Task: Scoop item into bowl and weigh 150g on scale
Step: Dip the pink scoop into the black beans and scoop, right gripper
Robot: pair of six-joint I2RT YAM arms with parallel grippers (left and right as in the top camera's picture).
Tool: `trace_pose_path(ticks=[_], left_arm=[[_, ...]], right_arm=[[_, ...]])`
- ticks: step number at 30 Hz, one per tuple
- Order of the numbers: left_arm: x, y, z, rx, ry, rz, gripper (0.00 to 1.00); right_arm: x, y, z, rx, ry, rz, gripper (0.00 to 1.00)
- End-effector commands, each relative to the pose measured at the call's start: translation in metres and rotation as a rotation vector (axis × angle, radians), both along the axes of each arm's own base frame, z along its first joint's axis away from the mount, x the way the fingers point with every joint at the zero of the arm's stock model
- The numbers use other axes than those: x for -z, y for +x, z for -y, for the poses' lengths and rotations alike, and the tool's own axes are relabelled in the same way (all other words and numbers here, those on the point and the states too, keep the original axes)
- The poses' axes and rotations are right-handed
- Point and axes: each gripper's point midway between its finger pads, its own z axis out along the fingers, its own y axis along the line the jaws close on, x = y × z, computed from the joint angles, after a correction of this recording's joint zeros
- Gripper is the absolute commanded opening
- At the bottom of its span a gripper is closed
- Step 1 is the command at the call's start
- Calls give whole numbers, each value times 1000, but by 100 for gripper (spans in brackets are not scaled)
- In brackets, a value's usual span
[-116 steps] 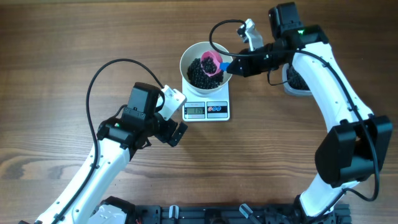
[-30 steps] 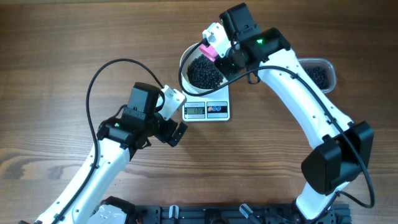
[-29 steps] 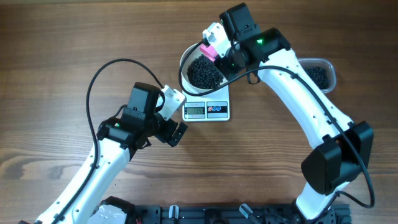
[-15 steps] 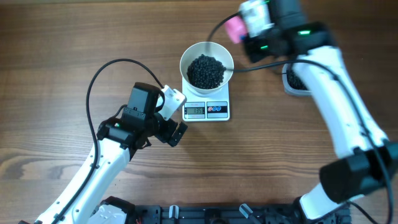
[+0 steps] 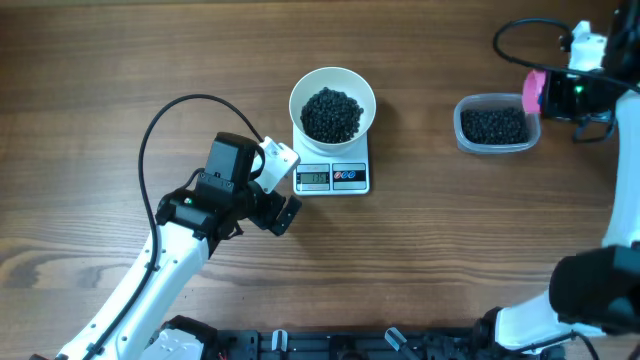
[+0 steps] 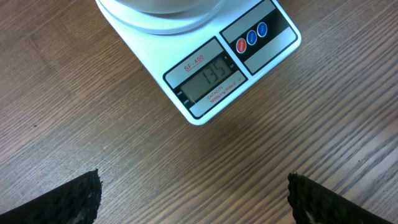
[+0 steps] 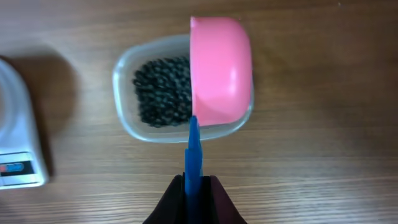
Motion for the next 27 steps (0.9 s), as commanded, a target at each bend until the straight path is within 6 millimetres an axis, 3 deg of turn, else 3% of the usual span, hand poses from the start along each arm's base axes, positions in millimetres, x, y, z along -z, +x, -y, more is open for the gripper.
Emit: trace_pose_path(ticks=[1,5,17,27], left_arm=[[3,0,-2,-2,6,-6,100],[3,0,-2,-2,6,-6,100],[3,0,-2,-2,6,-6,100],[3,0,-2,-2,6,-6,100]], right_arm=[[29,-1,9,-15,-114,-115,4],[47,4,9,-49,-232,-196,4],[81,6,7,-71,-326,-318,4],[109,-6,-34,-192,-131,-412,4]])
